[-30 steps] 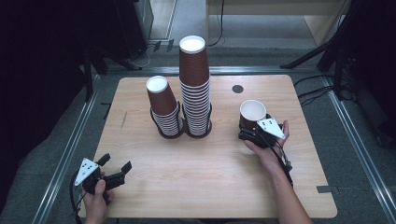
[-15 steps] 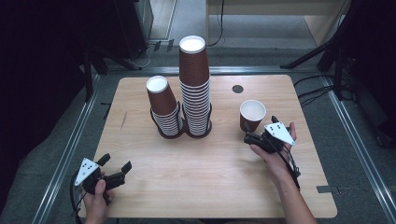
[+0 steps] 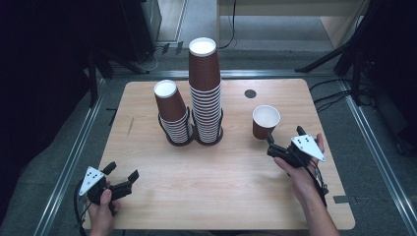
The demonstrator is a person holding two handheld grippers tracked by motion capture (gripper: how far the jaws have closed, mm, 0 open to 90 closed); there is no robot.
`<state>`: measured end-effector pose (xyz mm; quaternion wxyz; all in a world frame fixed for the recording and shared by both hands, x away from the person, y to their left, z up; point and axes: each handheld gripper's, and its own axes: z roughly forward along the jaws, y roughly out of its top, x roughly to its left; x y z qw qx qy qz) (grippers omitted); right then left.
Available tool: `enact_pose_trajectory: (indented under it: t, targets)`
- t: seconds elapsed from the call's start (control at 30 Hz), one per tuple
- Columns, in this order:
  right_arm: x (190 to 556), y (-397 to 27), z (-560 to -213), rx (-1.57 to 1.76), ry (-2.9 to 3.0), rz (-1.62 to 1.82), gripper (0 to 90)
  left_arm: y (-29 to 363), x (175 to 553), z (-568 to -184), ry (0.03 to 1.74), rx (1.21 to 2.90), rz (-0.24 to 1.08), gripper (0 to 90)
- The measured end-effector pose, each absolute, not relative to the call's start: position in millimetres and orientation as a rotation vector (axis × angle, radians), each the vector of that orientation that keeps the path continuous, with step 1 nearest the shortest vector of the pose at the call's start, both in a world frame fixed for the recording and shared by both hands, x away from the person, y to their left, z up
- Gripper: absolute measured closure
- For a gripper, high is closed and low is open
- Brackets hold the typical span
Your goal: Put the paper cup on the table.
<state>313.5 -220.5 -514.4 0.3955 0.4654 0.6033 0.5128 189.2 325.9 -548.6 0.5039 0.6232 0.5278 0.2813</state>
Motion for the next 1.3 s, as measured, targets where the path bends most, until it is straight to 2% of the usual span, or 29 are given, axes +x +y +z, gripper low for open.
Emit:
enact_pose_trajectory:
  t: [1.3]
  targets:
    - [254.6,-291.1,-541.1,1.258,1.491,1.207,0.0,325.8,189.1,-549.0,1.285,1.5,0.683,2.2]
